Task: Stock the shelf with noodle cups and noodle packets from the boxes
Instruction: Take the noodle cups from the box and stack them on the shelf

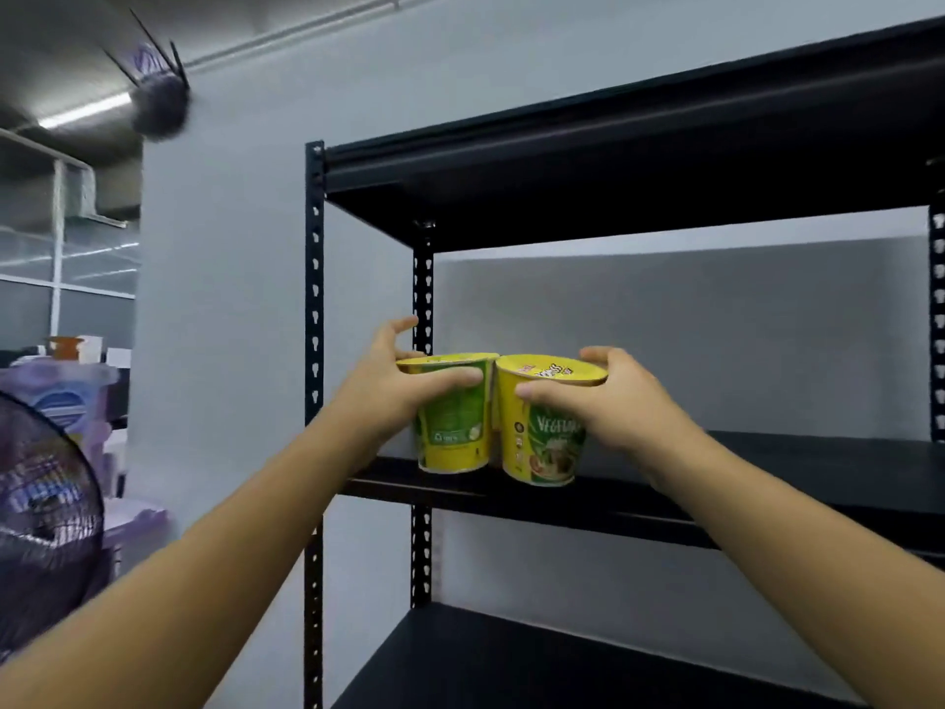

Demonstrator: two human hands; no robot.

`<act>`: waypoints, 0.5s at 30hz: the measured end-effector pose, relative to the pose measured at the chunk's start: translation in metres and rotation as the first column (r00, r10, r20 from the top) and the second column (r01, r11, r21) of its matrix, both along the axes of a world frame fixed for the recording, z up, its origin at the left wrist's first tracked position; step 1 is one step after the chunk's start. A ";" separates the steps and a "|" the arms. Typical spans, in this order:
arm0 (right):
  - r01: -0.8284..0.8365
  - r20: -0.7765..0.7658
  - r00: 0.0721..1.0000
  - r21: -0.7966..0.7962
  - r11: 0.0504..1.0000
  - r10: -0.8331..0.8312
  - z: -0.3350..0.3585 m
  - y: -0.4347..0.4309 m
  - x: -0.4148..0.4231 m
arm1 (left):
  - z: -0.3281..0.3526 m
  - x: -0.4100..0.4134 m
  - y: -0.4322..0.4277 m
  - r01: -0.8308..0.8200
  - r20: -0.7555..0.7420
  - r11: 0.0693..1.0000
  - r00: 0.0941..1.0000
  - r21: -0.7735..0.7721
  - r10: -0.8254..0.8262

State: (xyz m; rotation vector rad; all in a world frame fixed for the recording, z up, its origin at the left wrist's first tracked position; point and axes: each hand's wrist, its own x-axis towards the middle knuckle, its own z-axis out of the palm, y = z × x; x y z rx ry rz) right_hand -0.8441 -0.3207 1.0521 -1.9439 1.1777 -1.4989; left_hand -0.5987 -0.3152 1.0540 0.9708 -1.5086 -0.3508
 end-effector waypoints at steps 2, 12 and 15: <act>0.002 0.041 0.999 -0.006 1.000 -0.001 0.013 -0.023 0.011 | 0.019 0.006 -0.021 0.025 -0.011 1.000 1.000 0.001 -0.025; 0.093 0.076 0.993 -0.064 0.994 -0.088 0.088 -0.145 0.065 | 0.101 0.039 -0.148 0.057 -0.034 0.998 0.998 -0.040 -0.058; 0.152 0.057 0.987 -0.054 0.987 -0.149 0.098 -0.177 0.077 | 0.113 0.049 -0.184 0.066 -0.032 0.997 0.997 -0.040 -0.067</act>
